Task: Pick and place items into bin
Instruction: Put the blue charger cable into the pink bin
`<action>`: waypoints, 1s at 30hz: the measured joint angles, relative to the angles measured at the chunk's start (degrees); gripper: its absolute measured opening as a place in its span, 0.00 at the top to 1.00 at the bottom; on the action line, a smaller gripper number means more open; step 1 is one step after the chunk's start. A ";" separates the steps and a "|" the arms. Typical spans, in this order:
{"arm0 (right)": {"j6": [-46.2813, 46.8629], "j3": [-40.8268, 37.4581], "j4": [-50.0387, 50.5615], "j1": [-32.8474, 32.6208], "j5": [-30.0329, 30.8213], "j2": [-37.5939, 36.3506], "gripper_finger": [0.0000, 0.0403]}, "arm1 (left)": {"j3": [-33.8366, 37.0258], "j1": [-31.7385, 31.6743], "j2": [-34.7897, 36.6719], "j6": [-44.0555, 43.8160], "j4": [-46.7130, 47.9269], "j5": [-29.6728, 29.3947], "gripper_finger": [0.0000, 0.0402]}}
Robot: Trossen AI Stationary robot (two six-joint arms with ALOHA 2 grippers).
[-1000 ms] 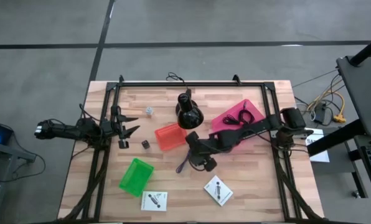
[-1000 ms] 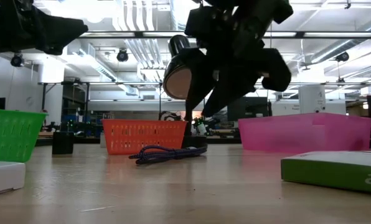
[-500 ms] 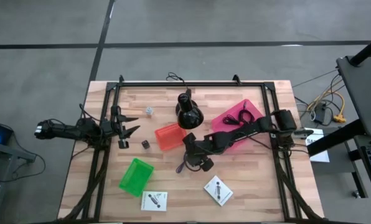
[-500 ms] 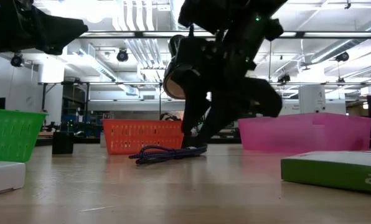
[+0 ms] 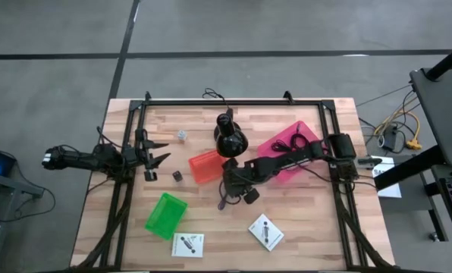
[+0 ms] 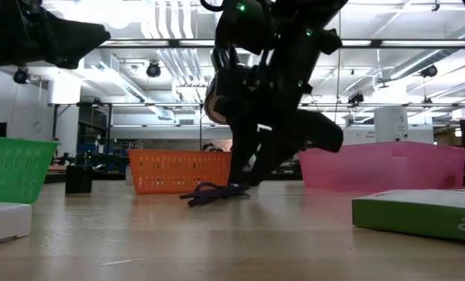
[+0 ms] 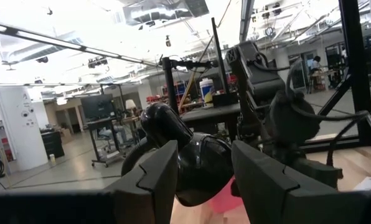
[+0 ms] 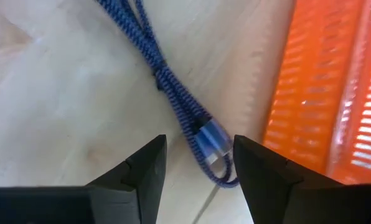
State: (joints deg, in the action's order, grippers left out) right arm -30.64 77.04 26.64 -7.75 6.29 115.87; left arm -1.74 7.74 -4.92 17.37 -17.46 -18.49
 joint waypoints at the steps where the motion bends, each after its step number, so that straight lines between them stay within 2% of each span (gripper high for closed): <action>1: -0.63 0.29 0.09 0.00 -0.22 -0.02 0.58 | 0.00 0.00 0.03 0.00 0.03 0.01 0.66; 5: -2.21 1.37 0.43 -0.11 -1.87 -0.02 0.57 | 0.00 -0.01 0.05 0.02 -0.01 0.01 0.66; 9: -5.09 2.10 0.26 0.04 -10.94 -0.08 0.58 | 0.00 0.00 0.05 0.02 -0.03 0.00 0.66; 11: -6.88 2.15 -0.13 0.01 -13.13 -0.08 0.59 | 0.00 -0.01 0.05 0.02 -0.03 -0.01 0.66; 17: -8.89 2.38 -3.78 0.89 -13.92 0.25 0.61 | 0.00 0.00 0.05 0.02 -0.02 0.01 0.66; 24: -9.08 2.31 -3.28 1.85 -14.29 0.94 0.62 | 0.00 0.01 0.05 0.02 -0.03 0.01 0.66; 30: -10.08 2.30 -4.27 2.41 -15.36 4.05 0.62 | 0.00 -0.01 0.08 0.02 -0.03 0.01 0.66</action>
State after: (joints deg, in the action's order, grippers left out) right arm -40.73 79.34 22.37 -5.34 -9.07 119.92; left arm -1.74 7.73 -4.84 17.39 -17.50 -18.48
